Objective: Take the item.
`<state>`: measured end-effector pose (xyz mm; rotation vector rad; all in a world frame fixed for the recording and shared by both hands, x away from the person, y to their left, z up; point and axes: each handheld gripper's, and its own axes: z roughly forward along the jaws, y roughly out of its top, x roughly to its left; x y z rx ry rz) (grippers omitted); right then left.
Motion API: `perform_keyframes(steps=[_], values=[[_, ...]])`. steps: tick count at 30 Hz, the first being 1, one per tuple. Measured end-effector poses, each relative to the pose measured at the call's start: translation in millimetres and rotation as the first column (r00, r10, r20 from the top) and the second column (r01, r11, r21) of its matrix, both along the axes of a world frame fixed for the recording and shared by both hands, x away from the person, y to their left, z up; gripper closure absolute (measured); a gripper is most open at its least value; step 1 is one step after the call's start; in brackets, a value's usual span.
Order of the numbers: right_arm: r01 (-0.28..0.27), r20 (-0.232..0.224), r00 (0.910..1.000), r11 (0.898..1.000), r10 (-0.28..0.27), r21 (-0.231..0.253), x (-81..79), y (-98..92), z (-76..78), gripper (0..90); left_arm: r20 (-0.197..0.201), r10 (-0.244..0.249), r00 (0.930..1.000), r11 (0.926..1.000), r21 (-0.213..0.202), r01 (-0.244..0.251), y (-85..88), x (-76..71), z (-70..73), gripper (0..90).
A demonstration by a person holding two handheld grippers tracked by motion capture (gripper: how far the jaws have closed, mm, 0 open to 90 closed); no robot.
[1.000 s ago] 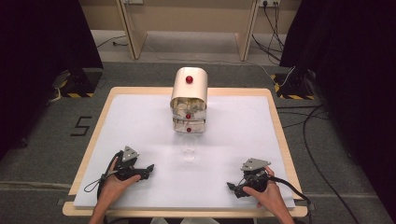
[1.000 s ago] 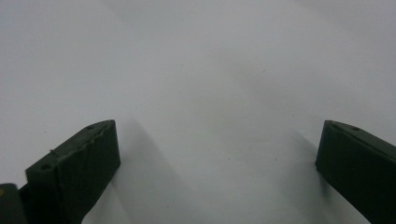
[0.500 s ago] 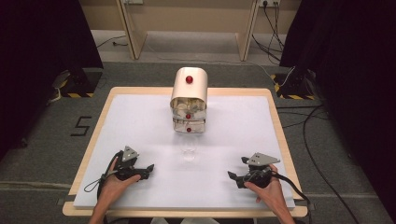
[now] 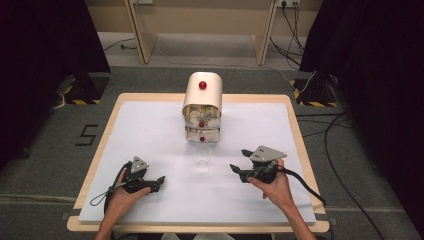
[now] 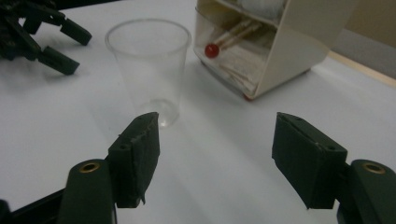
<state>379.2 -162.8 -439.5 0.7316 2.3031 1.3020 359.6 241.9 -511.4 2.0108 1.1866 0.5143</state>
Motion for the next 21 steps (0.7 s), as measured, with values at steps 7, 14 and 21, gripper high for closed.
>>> perform_keyframes(steps=[7, 14, 21], values=[[-0.042, 0.074, 0.9964, 0.998, 0.04, 0.035, 19.9, 25.5, 29.4, 36.6, 0.0, 0.0, 1.0, 1.0, 0.0, 0.0, 0.0, 0.0, 0.0, 13.6], [-0.066, 0.108, 0.9924, 0.996, 0.058, 0.068, 40.5, 45.8, 53.1, 40.7, 0.0, -0.001, 1.0, 1.0, 0.0, 0.001, 0.0, 0.0, 0.0, 13.6], [-0.085, 0.133, 0.9883, 0.994, 0.074, 0.072, 56.7, 65.2, 65.7, 42.3, 0.0, -0.001, 1.0, 1.0, 0.0, 0.001, 0.1, 0.1, 0.0, 13.6]])
